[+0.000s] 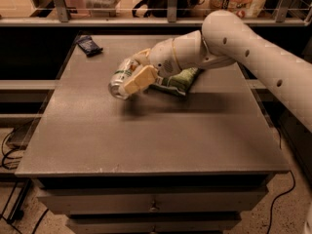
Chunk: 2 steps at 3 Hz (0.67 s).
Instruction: Move 7up can near rxbar blueberry
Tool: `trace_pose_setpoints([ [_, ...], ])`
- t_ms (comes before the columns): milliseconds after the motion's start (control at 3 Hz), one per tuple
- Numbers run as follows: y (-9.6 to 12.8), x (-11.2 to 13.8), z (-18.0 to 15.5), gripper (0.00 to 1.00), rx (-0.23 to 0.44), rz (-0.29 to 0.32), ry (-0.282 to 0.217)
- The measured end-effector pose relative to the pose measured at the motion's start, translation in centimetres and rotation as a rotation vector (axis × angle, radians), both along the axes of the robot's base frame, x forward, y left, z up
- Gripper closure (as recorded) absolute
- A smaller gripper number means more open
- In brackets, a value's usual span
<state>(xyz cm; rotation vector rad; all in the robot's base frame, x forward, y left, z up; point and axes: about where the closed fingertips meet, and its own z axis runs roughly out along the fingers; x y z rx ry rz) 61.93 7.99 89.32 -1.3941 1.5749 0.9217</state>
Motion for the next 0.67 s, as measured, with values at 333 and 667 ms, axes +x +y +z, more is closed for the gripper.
trace_pose_setpoints([
  [333, 0.05, -0.04, -0.10, 1.00, -0.001, 0.001, 0.002],
  [667, -0.28, 0.95, -0.41, 1.00, -0.002, -0.051, -0.017],
])
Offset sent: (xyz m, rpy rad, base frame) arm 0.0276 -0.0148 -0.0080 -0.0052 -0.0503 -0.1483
